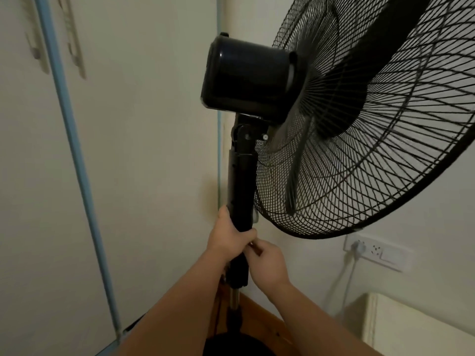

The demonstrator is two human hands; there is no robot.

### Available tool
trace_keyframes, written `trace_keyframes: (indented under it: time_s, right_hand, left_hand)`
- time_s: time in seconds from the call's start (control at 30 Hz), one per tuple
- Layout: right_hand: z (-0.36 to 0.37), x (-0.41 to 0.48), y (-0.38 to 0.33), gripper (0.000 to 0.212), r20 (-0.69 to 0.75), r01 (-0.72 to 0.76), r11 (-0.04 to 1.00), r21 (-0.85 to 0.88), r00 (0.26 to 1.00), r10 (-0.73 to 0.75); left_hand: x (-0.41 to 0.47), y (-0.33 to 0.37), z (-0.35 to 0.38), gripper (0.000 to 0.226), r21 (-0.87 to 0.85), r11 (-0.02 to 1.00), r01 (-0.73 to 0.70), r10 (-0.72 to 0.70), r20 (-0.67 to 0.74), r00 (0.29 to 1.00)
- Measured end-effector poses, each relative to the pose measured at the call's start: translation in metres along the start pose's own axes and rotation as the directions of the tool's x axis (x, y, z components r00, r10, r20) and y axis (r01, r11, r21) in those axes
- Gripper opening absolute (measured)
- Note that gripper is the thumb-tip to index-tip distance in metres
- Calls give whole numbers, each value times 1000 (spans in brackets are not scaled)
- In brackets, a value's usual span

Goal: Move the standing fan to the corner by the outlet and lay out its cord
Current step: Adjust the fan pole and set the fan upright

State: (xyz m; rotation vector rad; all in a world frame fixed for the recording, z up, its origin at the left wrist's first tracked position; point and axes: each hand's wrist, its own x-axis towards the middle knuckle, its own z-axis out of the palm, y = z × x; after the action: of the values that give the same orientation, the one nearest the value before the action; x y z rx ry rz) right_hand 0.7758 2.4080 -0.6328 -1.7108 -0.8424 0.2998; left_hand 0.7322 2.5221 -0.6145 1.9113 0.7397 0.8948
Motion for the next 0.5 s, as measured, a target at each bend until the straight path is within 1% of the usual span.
trace_keyframes:
  time_s: [0.1,0.17,0.23,0.37,0.5]
  right_hand:
    - [0,-3,0,22,11,3,1000,-10,1000,-3]
    - [1,-6,-1,21,40,2,999,-36,999,-1]
    - [0,-8,-2,21,62,5,997,-75,998,-1]
    - [0,-9,-3,19,101,29,985,-169,995,-12]
    - [-2,-12,-7,27,137,9,984,-180,990,16]
  left_hand:
    - [1,-2,-4,64,-48,999,7,-5,53,999]
    - [1,-2,-8,69,-56,998,12,-7,87,996]
    - [0,-2,-12,74,-41,999,21,-16,107,994]
    - [0,1,-19,72,-2,1000,30,-29,170,985]
    - [-3,6,-19,80,-32,999,26,-21,162,987]
